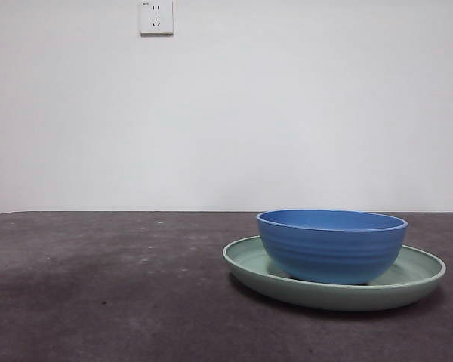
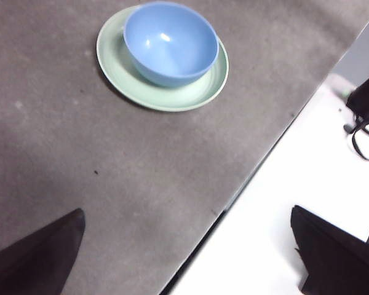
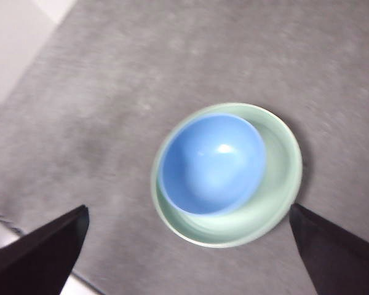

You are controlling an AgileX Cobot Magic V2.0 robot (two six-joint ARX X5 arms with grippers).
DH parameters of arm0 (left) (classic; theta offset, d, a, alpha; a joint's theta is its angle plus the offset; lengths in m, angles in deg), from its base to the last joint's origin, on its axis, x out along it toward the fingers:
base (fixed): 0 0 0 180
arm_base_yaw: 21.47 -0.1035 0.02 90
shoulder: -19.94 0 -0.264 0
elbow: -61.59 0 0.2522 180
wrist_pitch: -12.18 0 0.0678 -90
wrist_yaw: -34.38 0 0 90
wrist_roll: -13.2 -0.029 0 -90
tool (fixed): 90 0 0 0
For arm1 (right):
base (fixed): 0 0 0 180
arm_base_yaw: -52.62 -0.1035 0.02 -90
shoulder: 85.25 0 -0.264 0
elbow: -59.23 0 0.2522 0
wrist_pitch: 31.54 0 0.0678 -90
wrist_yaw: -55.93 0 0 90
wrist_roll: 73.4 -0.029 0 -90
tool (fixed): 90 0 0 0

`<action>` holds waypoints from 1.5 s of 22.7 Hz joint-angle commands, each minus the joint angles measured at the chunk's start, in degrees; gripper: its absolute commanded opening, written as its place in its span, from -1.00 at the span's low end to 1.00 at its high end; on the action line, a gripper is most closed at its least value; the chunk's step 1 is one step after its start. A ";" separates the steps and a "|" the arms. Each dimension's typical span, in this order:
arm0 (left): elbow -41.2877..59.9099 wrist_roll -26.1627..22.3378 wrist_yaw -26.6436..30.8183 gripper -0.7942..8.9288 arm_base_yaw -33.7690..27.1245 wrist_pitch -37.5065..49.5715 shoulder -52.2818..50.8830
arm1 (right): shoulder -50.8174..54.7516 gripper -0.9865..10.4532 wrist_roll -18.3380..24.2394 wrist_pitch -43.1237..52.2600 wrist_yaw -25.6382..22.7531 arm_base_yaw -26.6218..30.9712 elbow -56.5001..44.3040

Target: Pick up the blue bowl, put it on the green plate, put it on desk

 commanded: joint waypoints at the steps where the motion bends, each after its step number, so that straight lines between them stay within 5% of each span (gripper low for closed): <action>1: -0.52 0.57 -0.39 0.31 0.37 1.29 -1.09 | -0.50 0.08 0.63 -1.46 -4.11 -0.17 0.94; 13: -0.55 1.20 -0.39 0.31 0.37 3.58 -1.92 | -11.93 0.08 0.72 -4.61 -7.91 -0.52 0.94; 18: -0.55 1.20 -0.39 0.31 0.37 3.39 -1.92 | -24.68 0.08 1.14 -1.51 -15.30 -2.49 0.94; 30: -0.55 1.20 -0.39 0.31 0.37 1.81 -1.95 | -45.33 0.08 2.21 11.21 -15.23 -3.91 0.92; 34: -0.55 1.20 -0.39 0.31 0.37 1.77 -1.95 | -48.81 -0.10 2.03 14.29 -15.23 -5.40 0.92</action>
